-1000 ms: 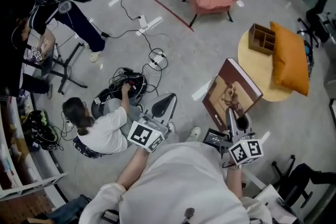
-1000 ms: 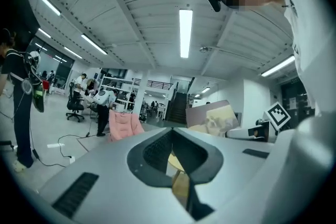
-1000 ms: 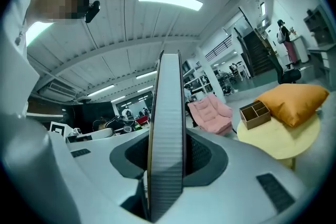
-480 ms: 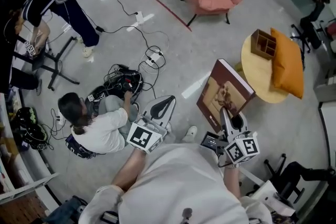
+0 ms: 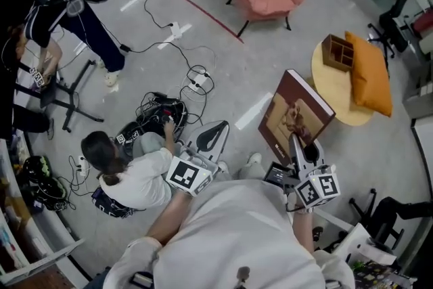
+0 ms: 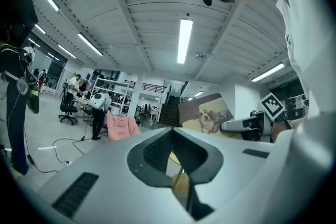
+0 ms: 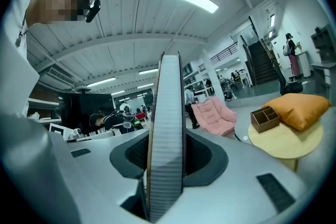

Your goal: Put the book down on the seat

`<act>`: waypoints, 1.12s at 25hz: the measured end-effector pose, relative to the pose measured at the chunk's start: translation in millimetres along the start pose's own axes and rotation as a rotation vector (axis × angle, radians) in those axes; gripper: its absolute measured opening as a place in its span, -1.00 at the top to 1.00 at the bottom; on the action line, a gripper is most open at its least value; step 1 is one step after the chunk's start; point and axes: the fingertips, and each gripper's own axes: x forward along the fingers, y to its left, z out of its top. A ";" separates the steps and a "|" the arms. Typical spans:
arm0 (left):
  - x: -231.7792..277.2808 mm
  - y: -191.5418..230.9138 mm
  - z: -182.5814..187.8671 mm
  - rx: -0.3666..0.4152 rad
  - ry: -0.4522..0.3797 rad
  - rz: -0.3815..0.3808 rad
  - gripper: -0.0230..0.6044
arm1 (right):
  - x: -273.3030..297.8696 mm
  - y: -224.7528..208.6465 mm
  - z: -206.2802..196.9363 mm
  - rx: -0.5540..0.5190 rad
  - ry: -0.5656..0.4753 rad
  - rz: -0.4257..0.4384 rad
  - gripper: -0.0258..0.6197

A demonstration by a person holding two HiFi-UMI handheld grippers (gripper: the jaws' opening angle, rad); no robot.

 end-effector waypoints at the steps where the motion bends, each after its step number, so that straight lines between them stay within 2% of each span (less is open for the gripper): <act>1: 0.7 2.2 -0.9 -0.005 0.002 0.002 0.90 | 0.6 -1.8 1.7 0.006 -0.005 -0.005 0.44; 11: 35.8 20.5 -5.9 -0.022 0.006 0.023 0.90 | 23.6 -36.4 6.4 0.020 0.016 -0.023 0.44; 20: 129.2 48.3 -1.7 0.009 0.028 0.041 0.90 | 96.4 -106.3 33.8 0.050 0.004 0.017 0.44; 28: 199.4 61.5 8.0 0.004 -0.004 0.083 0.90 | 145.0 -154.7 58.0 0.055 0.008 0.079 0.44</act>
